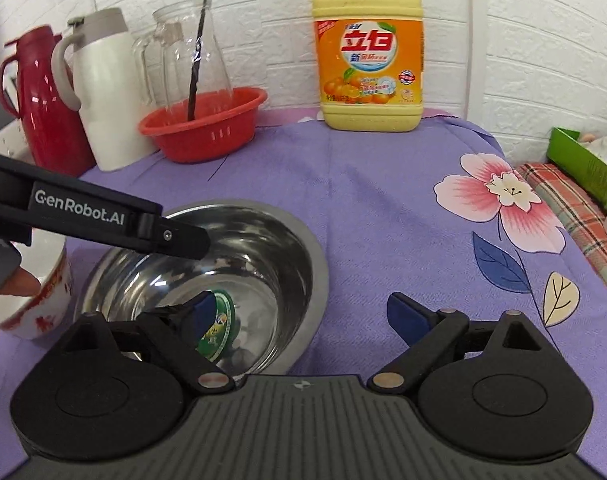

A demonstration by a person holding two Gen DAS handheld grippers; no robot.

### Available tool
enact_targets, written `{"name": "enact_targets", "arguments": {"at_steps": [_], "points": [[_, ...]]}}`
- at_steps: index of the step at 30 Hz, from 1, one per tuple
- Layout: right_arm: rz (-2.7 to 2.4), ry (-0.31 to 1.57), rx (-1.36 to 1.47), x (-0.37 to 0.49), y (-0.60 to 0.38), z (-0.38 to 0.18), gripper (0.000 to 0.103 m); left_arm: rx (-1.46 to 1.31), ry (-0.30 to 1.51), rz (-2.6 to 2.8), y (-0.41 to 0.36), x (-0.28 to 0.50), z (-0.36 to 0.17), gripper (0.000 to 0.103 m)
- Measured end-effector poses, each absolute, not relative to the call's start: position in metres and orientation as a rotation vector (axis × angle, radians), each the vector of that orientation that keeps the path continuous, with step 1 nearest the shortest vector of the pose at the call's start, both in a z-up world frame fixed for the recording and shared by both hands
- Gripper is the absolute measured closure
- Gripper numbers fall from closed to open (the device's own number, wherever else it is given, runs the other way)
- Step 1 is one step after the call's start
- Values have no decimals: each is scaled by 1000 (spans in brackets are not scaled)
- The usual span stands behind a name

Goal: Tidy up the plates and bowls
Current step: 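Reach the left gripper to the steel bowl rim and close on it, then carry the steel bowl onto the plate stack and open the left gripper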

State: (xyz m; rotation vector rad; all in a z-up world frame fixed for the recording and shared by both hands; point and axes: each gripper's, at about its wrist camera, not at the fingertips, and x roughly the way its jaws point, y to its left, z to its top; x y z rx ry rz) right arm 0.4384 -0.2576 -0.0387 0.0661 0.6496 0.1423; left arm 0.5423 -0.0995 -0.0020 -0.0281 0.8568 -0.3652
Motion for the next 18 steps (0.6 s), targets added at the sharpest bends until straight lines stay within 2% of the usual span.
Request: {"name": "enact_targets", "arguments": {"at_steps": [5, 6, 8, 10, 11, 18], "points": [[168, 677, 87, 440, -260, -42, 0, 10, 869, -379, -111, 541, -9, 40], [165, 684, 81, 441, -260, -43, 0, 45, 865, -364, -115, 539, -11, 46], [158, 679, 56, 441, -257, -44, 0, 91, 869, -364, -123, 536, -14, 51], [185, 680, 40, 439, -251, -43, 17, 81, 884, -372, -125, 535, -17, 57], [203, 683, 41, 438, -247, -42, 17, 78, 891, -364, -126, 535, -18, 58], [224, 698, 70, 429, -243, -31, 16, 28, 890, -325, -115, 522, 4, 59]]}}
